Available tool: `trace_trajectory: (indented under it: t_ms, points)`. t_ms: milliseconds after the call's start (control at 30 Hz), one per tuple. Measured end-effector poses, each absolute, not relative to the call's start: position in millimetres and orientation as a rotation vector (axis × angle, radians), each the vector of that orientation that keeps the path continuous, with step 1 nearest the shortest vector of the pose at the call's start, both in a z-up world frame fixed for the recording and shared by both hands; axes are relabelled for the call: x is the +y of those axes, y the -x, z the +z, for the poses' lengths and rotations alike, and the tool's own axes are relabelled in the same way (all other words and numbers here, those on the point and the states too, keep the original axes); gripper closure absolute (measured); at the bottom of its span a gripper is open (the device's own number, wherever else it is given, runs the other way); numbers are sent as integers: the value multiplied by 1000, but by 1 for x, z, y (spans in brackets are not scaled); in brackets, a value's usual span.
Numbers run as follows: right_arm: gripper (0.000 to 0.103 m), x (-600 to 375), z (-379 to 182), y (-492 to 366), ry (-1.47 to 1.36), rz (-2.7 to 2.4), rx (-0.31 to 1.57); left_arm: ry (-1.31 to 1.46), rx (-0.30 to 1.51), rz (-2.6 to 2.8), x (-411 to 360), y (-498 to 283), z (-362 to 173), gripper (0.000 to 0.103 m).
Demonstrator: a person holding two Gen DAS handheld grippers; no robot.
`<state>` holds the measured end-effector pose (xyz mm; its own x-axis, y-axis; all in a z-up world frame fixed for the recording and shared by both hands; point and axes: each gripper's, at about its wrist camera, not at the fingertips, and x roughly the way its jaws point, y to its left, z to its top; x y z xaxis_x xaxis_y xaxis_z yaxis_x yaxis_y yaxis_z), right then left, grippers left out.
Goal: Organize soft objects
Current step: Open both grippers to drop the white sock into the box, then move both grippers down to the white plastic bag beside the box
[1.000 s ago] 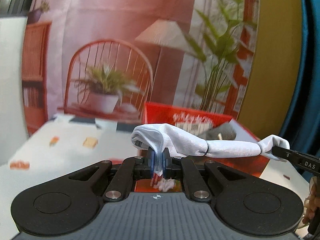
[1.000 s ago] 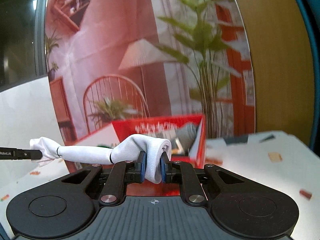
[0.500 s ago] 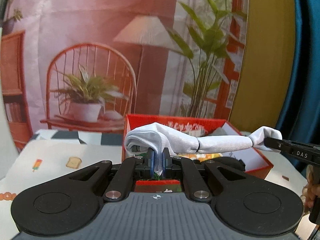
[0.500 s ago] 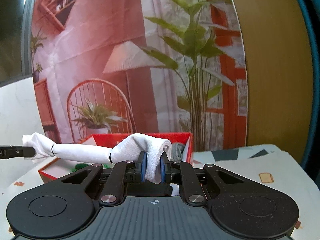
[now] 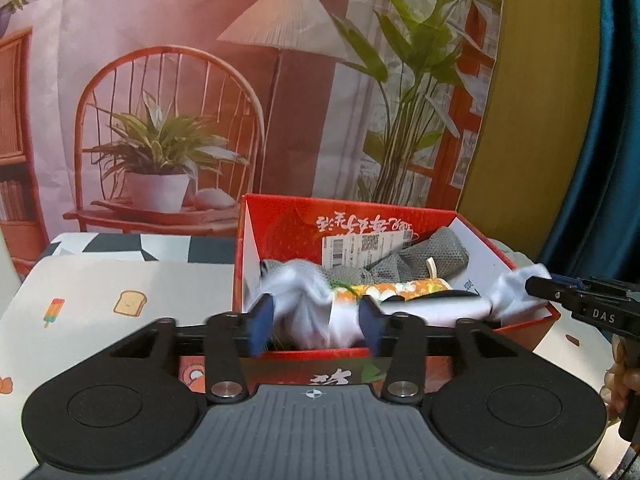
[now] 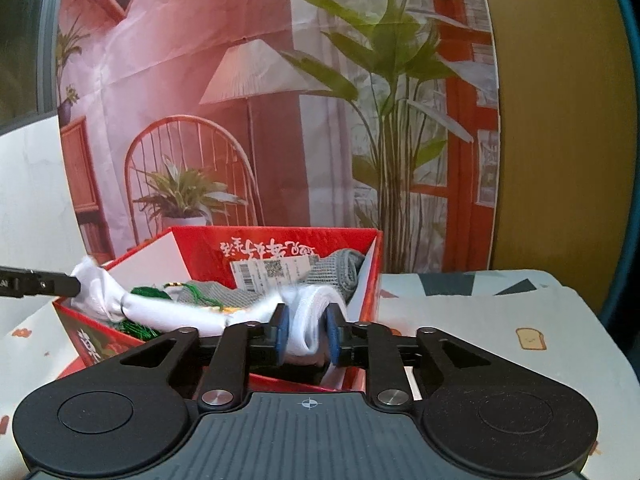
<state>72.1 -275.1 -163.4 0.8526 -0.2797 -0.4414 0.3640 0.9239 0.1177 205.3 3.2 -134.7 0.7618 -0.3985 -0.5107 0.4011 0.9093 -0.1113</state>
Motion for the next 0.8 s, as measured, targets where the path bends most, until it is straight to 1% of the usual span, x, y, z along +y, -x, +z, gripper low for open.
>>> trace_trajectory:
  t_ms: [133, 167, 233, 267, 333, 367, 400, 433, 467, 500, 533, 600, 667, 700, 800]
  points:
    - [76, -273, -163, -72, -179, -347, 427, -12, 555, -435, 1, -206, -134, 51]
    - [74, -273, -162, -73, -175, -348, 427, -15, 555, -434, 0, -205, -134, 51]
    - [71, -271, -162, -73, -171, -348, 425, -16, 554, -431, 0, -205, -134, 47]
    - [67, -271, -161, -73, -169, -348, 425, -16, 552, -431, 0, -204, -133, 45]
    - [58, -269, -160, -73, -164, -350, 423, -15, 546, -424, 0, -202, -133, 35]
    - [52, -268, -160, -73, -160, -352, 423, -14, 542, -422, 0, -201, -132, 33]
    - [46, -267, -160, -72, -157, -353, 422, -12, 540, -421, 0, -199, -132, 29]
    - [42, -266, -160, -72, -155, -354, 421, -9, 539, -421, 0, -198, -131, 23]
    - [34, -264, -159, -71, -153, -358, 422, -6, 540, -419, 0, -196, -131, 19]
    - [26, -263, -159, -71, -151, -363, 421, -4, 542, -417, 1, -194, -130, 10]
    - [23, -261, -158, -70, -150, -365, 418, -3, 542, -413, 1, -191, -130, 5]
    - [7, -258, -158, -67, -150, -364, 409, -8, 547, -399, 1, -186, -130, 3]
    - [1, -254, -157, -65, -144, -366, 401, -19, 561, -383, 0, -181, -132, 2]
    - [1, -251, -157, -63, -139, -365, 396, -23, 569, -375, 0, -179, -133, 0]
    - [1, -242, -158, -58, -124, -349, 398, -23, 591, -362, 3, -172, -138, 0]
